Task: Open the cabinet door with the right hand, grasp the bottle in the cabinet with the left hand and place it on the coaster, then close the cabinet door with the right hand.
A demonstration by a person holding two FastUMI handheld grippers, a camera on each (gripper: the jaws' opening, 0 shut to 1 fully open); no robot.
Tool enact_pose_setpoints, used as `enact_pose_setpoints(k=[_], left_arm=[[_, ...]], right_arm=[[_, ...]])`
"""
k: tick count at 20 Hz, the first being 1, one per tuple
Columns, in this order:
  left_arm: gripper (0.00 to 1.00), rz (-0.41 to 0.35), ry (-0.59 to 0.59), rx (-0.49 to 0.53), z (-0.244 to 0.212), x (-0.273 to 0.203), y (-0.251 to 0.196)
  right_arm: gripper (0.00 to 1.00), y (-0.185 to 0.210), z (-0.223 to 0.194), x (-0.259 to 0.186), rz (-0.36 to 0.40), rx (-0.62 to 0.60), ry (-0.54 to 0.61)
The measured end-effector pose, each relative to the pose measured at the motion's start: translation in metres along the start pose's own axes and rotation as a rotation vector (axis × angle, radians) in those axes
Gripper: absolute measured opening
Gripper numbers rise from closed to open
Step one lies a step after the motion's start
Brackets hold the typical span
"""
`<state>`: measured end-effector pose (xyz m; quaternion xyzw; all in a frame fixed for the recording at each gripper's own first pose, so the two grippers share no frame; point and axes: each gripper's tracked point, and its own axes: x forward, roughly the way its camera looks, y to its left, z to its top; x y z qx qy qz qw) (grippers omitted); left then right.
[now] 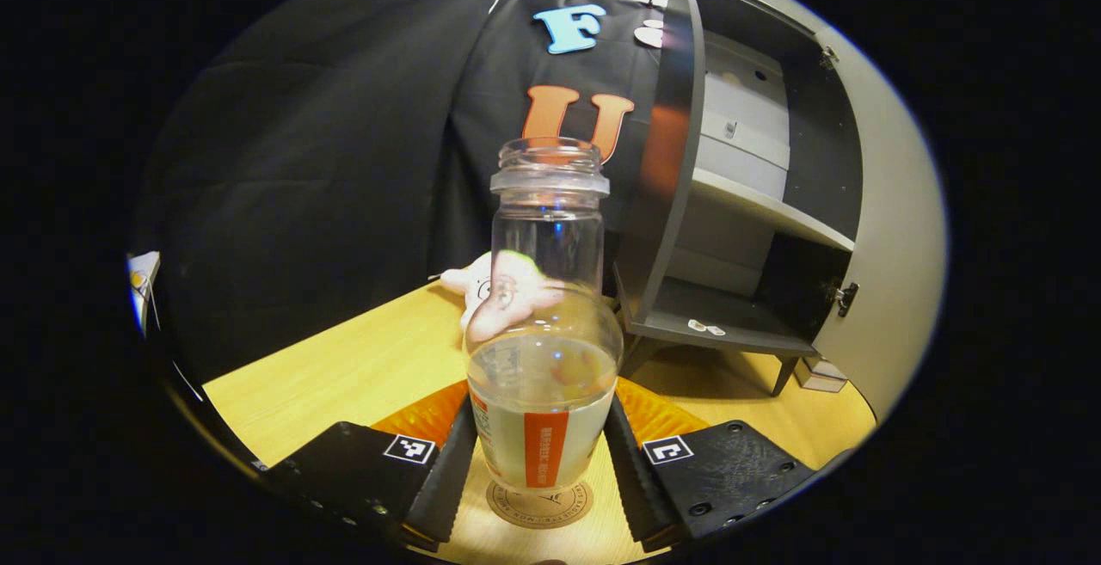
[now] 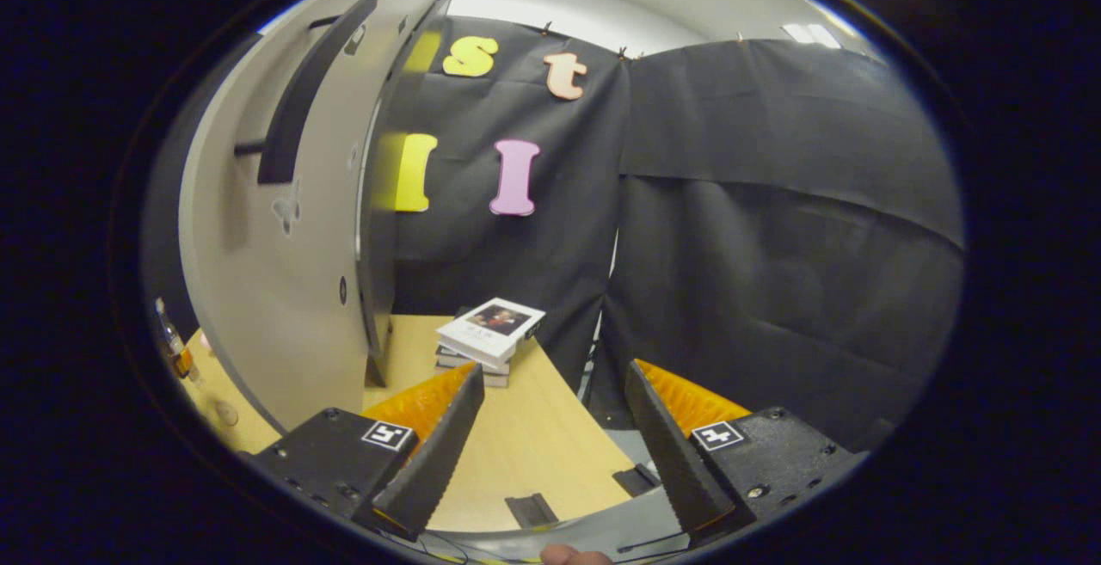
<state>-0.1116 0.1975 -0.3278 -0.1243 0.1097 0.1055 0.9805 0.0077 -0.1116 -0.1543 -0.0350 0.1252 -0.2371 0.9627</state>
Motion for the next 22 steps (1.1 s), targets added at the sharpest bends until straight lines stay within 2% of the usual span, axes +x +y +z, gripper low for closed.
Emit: enact_pose_setpoints(k=[4,6,8,10,14,19,22], left_arm=[[0.73,0.052,-0.053,0.051,-0.008,0.012,0.008],[0.72,0.011,0.012,0.071,-0.030,0.018,-0.005],[0.73,0.013,0.091,0.104,-0.059,0.017,-0.011],[0.73,0.031,0.108,0.115,-0.071,0.010,-0.013],[0.72,0.065,0.055,0.115,-0.072,0.005,-0.010],[0.72,0.107,0.049,0.183,-0.075,0.005,-0.008],[0.76,0.092,0.063,0.145,-0.079,0.008,-0.010]], right_arm=[[1.00,-0.016,-0.050,0.001,-0.028,-0.124,0.060],[1.00,-0.017,-0.065,0.008,-0.019,-0.111,0.088],[1.00,-0.018,-0.079,0.008,-0.023,-0.091,0.122],[1.00,-0.017,-0.087,0.006,-0.015,-0.072,0.137],[1.00,-0.024,-0.095,-0.003,-0.005,-0.123,0.134],[1.00,-0.028,-0.109,0.003,0.004,-0.098,0.177],[1.00,-0.022,-0.116,0.006,0.025,-0.109,0.198]])
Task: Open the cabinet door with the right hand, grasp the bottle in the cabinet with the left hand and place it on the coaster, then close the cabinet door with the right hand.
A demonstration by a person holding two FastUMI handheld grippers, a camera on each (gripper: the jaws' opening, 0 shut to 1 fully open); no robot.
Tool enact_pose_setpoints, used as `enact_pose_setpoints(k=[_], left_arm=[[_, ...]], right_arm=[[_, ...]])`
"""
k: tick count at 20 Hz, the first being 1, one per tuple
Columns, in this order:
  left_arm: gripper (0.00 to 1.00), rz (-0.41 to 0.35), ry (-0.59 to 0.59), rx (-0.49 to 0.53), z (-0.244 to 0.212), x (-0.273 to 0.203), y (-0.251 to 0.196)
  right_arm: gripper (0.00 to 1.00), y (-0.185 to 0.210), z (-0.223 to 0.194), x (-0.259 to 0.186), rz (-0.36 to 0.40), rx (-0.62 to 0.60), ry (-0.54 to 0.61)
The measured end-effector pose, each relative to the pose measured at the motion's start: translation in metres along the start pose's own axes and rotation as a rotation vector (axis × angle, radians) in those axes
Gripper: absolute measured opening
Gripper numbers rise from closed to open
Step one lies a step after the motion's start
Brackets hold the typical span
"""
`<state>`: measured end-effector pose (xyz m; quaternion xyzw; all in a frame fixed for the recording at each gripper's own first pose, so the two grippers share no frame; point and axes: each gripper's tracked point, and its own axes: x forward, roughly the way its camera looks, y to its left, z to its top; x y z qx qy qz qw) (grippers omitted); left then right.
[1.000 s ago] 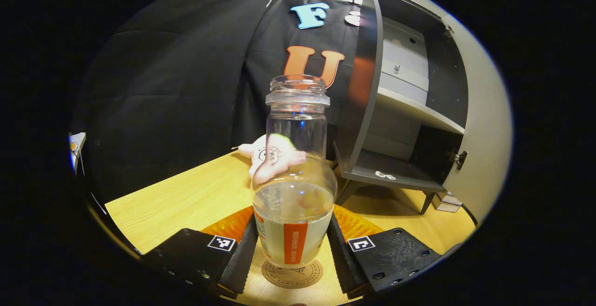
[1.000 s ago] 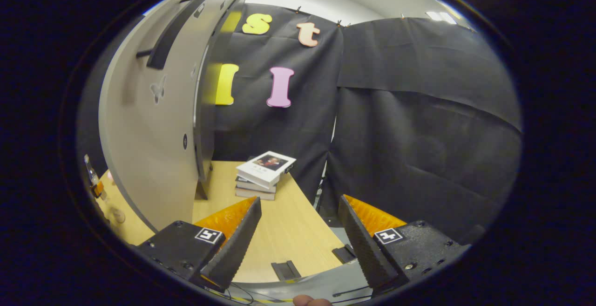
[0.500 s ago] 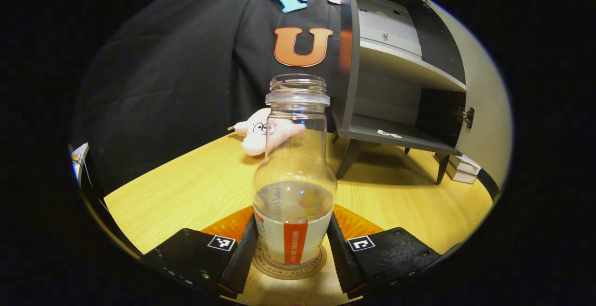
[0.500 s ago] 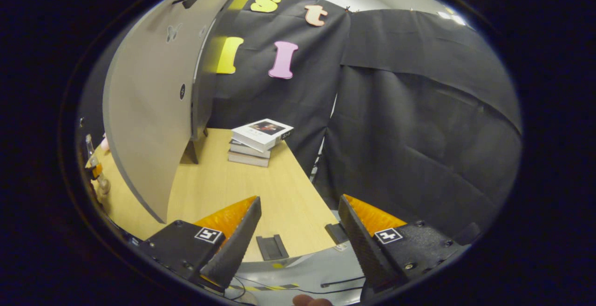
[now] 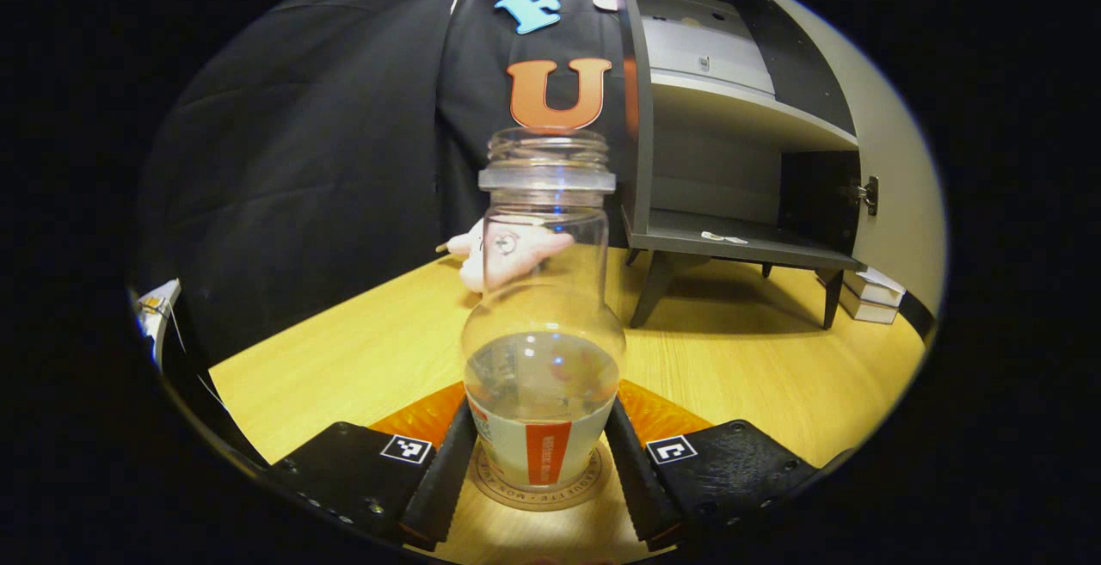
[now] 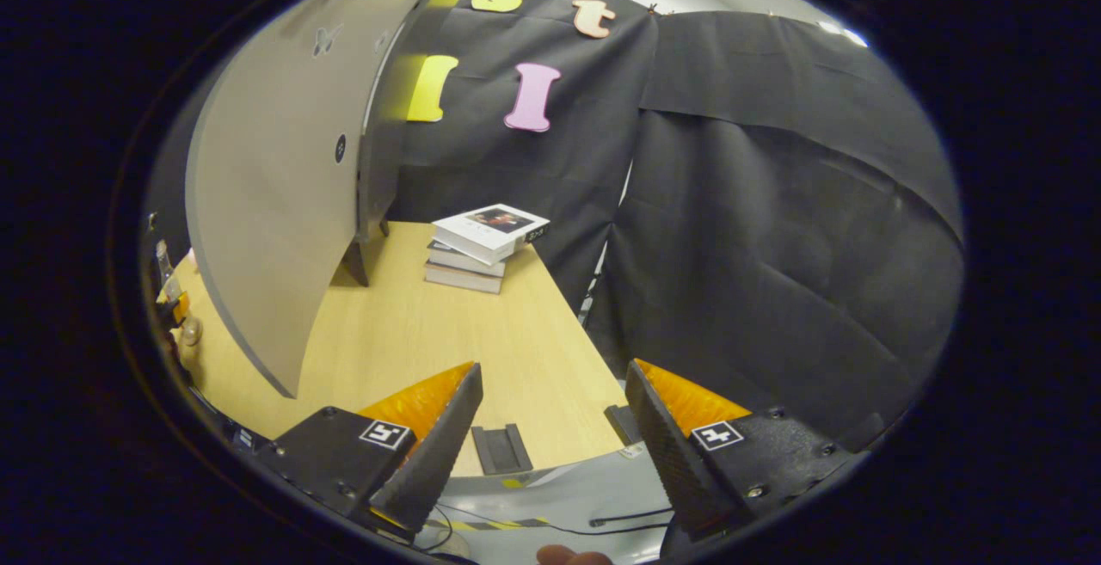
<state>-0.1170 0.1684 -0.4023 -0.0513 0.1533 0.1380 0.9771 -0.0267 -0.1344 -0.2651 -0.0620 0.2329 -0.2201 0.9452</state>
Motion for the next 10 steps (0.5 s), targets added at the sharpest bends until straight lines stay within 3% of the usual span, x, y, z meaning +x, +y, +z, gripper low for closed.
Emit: enact_pose_setpoints(k=[7,8,9,10], left_arm=[[0.78,0.007,-0.008,-0.068,0.003,-0.002,-0.001],[0.92,0.009,-0.017,-0.073,0.007,-0.005,-0.004],[0.85,0.024,-0.022,-0.066,0.009,-0.006,-0.005],[0.94,0.034,-0.028,-0.051,0.011,-0.008,-0.005]], right_arm=[[1.00,0.004,-0.008,0.006,0.032,-0.020,0.018],[1.00,0.003,-0.008,0.006,0.027,-0.018,0.027],[1.00,0.003,-0.007,0.005,0.016,-0.016,0.029],[1.00,-0.002,-0.001,0.003,-0.007,-0.016,0.018]])
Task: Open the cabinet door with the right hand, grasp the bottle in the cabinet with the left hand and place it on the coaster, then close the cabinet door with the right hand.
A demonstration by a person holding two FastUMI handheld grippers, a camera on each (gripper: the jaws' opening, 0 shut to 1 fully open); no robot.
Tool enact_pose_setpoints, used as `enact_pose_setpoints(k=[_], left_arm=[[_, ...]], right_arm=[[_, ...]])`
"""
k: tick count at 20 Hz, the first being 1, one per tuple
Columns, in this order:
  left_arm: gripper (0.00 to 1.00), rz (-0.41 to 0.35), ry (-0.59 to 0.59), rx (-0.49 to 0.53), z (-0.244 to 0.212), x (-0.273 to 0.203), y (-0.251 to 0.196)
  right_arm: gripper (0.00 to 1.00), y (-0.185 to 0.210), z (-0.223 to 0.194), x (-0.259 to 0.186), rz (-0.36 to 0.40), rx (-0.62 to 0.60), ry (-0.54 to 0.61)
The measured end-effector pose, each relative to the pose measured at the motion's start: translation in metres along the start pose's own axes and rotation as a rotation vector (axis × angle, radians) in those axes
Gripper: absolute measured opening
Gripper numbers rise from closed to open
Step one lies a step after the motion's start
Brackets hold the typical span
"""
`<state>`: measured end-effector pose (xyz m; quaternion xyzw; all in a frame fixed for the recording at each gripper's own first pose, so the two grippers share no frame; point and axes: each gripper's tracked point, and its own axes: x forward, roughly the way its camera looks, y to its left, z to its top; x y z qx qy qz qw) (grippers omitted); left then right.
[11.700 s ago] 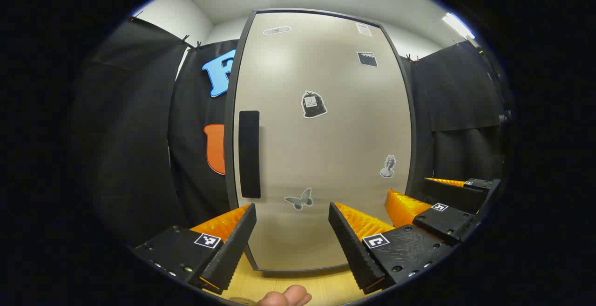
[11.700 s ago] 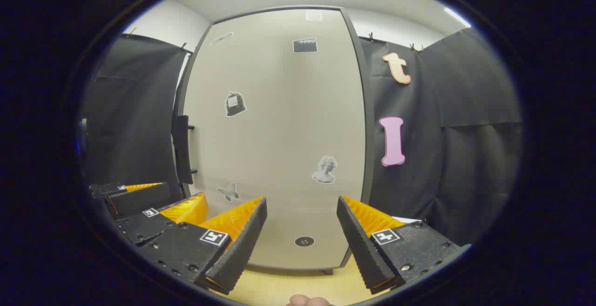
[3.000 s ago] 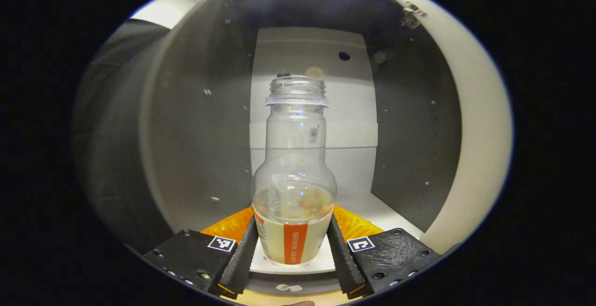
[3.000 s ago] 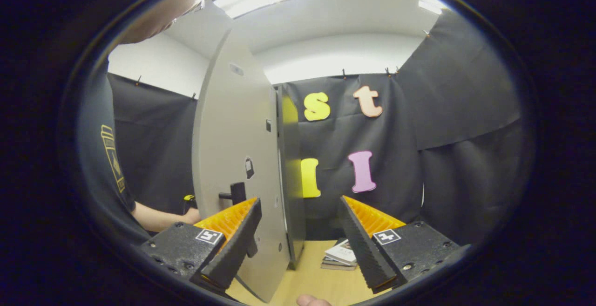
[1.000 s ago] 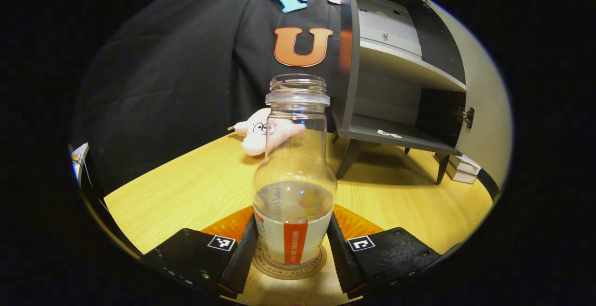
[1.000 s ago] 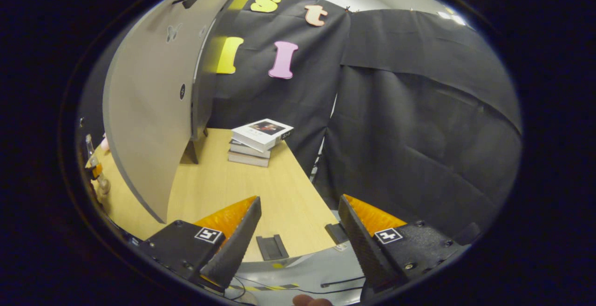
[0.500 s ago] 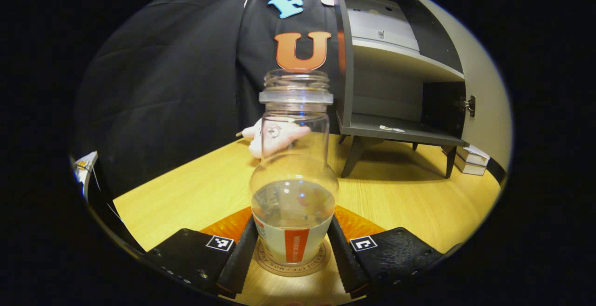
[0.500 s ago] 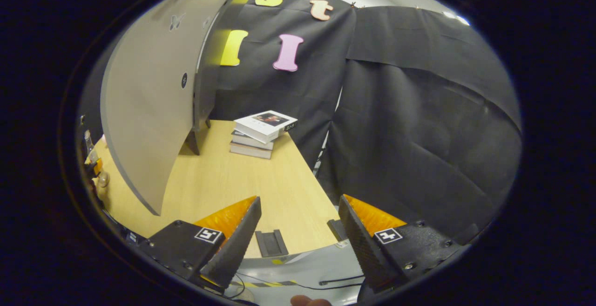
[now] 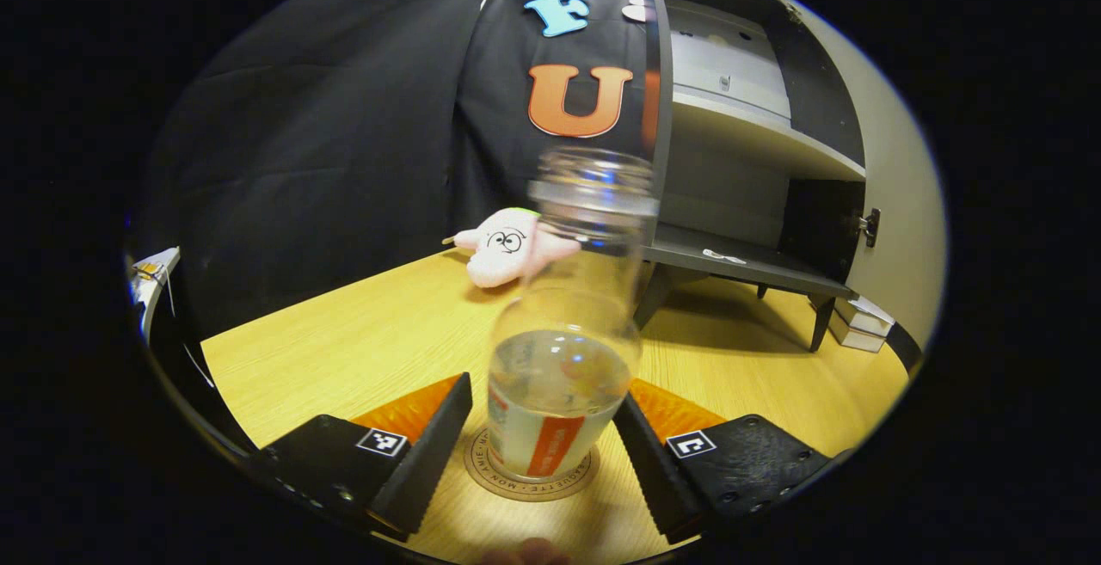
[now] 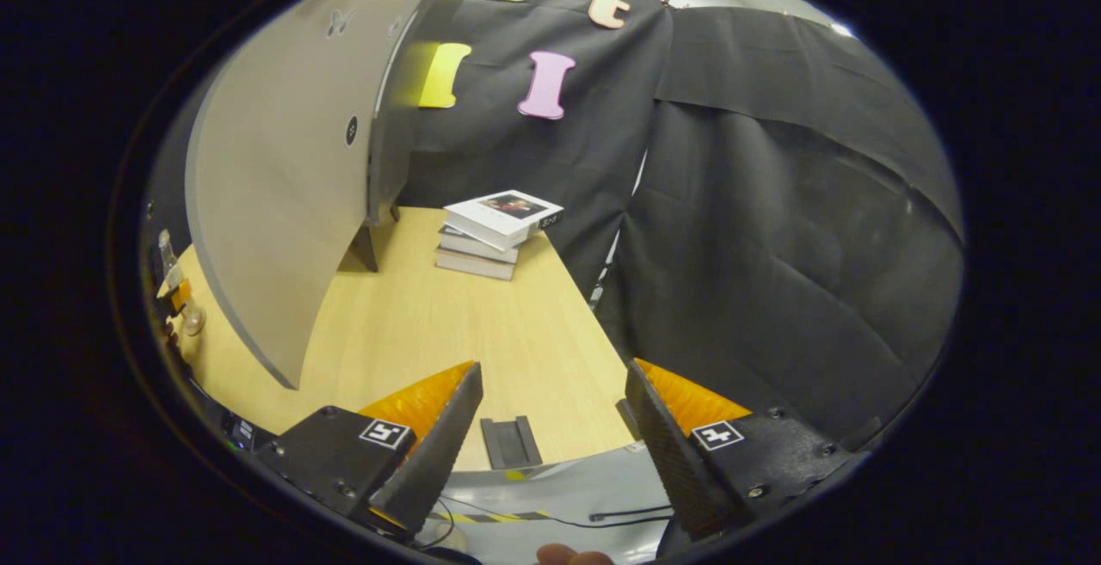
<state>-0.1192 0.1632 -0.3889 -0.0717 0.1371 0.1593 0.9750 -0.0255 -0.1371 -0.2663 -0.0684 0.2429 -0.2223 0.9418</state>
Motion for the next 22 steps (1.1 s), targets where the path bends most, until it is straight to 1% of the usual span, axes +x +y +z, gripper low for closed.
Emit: enact_pose_setpoints(k=[1,2,5,8,11,13,14,15,16,18,19,20,21,22], left_arm=[[0.96,0.005,-0.013,0.019,0.006,-0.003,-0.003],[0.96,0.003,-0.018,0.035,0.010,-0.007,-0.004],[0.95,-0.004,-0.037,0.073,0.016,-0.021,-0.006],[0.95,-0.010,-0.126,0.114,0.061,-0.051,-0.010],[0.95,0.002,-0.182,0.221,0.105,-0.080,-0.013],[0.95,-0.017,-0.241,0.264,0.153,-0.104,-0.028],[0.96,-0.042,-0.271,0.259,0.181,-0.117,-0.040],[0.95,-0.072,-0.290,0.247,0.208,-0.130,-0.054],[0.96,-0.107,-0.308,0.256,0.231,-0.140,-0.071],[0.96,-0.133,-0.346,0.280,0.276,-0.166,-0.099],[0.96,-0.161,-0.363,0.273,0.296,-0.177,-0.117],[1.00,-0.180,-0.374,0.266,0.314,-0.190,-0.133],[0.96,-0.203,-0.379,0.257,0.327,-0.201,-0.148],[0.96,-0.267,-0.356,0.260,0.331,-0.211,-0.170]], right_arm=[[1.00,-0.002,0.008,-0.004,-0.020,-0.001,-0.017],[1.00,-0.006,0.017,-0.009,-0.032,-0.003,-0.033],[1.00,-0.016,0.051,-0.013,-0.033,-0.025,-0.088],[1.00,-0.027,0.086,-0.018,-0.054,-0.031,-0.144],[1.00,-0.030,0.106,-0.020,-0.042,0.029,-0.158],[1.00,-0.034,0.126,-0.025,-0.028,0.079,-0.175],[1.00,-0.037,0.140,-0.029,-0.020,0.109,-0.196],[1.00,-0.039,0.153,-0.032,-0.008,0.139,-0.218],[1.00,-0.036,0.167,-0.035,0.021,0.169,-0.239],[1.00,-0.018,0.186,-0.034,0.124,0.242,-0.243],[1.00,-0.013,0.197,-0.035,0.157,0.293,-0.247],[1.00,-0.012,0.209,-0.038,0.182,0.343,-0.257],[1.00,-0.013,0.222,-0.044,0.210,0.385,-0.276],[1.00,-0.008,0.234,-0.050,0.246,0.415,-0.296]])
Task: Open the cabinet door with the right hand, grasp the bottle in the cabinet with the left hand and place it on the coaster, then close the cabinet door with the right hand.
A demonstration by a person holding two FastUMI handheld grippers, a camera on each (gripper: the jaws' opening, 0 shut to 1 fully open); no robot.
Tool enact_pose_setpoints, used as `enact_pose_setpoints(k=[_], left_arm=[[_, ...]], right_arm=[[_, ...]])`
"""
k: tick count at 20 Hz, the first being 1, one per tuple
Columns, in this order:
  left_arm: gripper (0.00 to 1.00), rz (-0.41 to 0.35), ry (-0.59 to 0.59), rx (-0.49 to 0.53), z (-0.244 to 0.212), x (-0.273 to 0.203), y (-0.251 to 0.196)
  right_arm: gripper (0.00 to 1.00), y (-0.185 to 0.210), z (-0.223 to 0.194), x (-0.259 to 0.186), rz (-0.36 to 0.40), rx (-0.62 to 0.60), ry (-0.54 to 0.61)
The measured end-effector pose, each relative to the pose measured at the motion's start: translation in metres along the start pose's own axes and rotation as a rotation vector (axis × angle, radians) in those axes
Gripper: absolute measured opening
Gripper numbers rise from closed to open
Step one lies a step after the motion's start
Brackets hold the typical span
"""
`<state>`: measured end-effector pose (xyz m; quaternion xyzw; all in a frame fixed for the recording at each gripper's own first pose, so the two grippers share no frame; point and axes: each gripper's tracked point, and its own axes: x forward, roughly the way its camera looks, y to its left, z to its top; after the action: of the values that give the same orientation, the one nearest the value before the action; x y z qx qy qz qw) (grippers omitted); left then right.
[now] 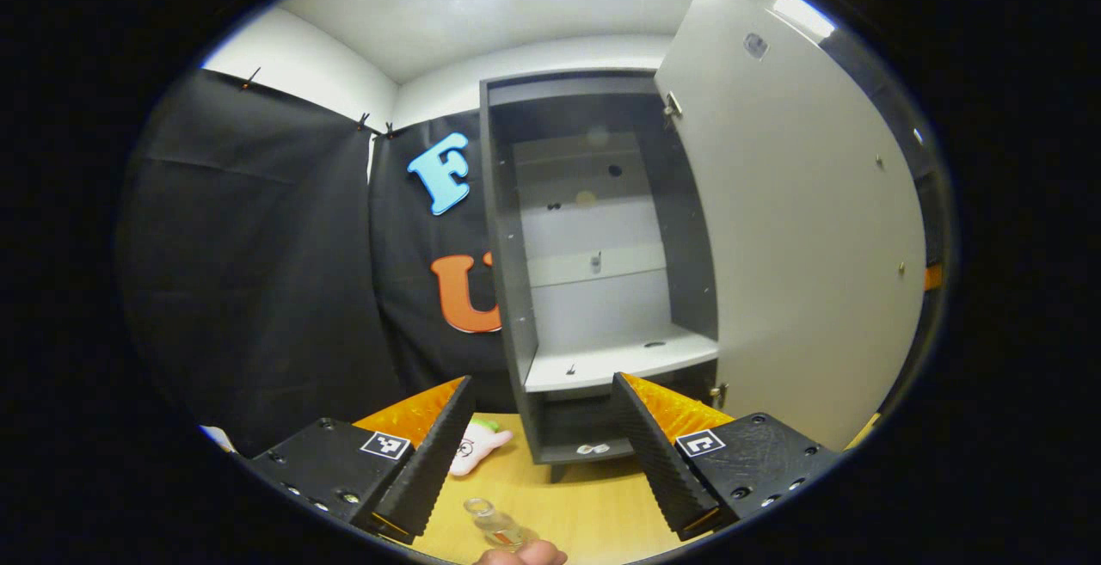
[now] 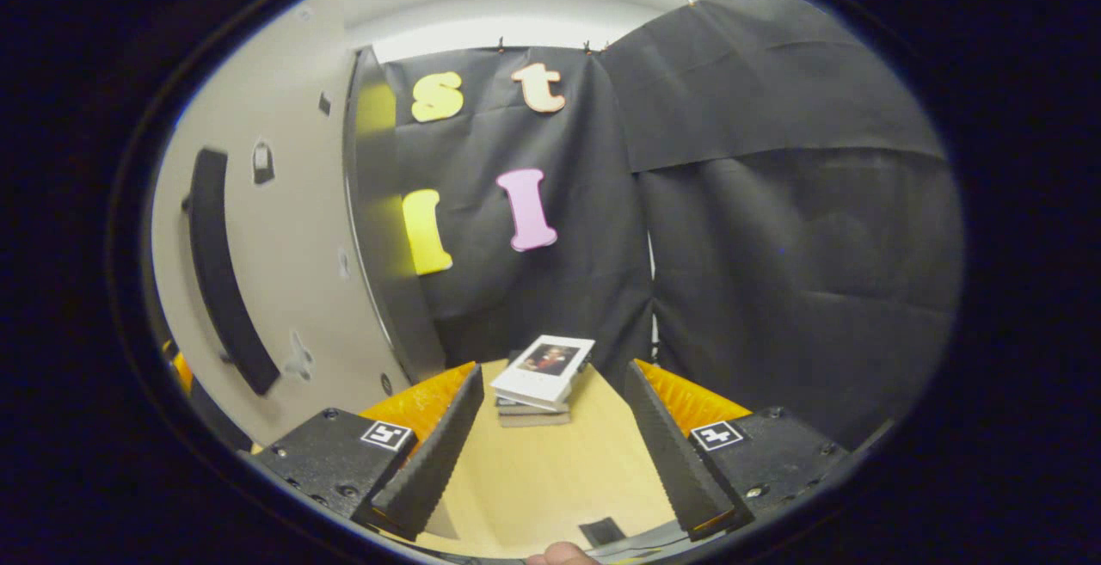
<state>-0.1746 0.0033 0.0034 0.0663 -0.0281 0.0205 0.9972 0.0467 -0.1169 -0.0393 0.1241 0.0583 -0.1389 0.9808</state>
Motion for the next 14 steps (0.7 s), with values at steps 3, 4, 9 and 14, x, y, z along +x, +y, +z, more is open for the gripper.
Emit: enact_pose_setpoints(k=[3,4,9,14], left_arm=[[0.96,-0.066,0.051,-0.036,0.009,-0.020,-0.031],[0.96,-0.091,0.069,-0.060,0.007,-0.025,-0.038],[0.96,-0.157,0.095,-0.122,-0.001,-0.019,-0.030],[0.96,-0.218,0.060,-0.136,0.003,0.001,-0.007]], right_arm=[[1.00,0.032,-0.001,0.008,0.090,0.046,0.010],[1.00,0.042,-0.002,0.007,0.112,0.050,0.021],[0.97,0.076,0.004,-0.003,0.136,-0.019,-0.009],[0.95,0.095,-0.006,-0.015,0.051,0.004,0.004]])
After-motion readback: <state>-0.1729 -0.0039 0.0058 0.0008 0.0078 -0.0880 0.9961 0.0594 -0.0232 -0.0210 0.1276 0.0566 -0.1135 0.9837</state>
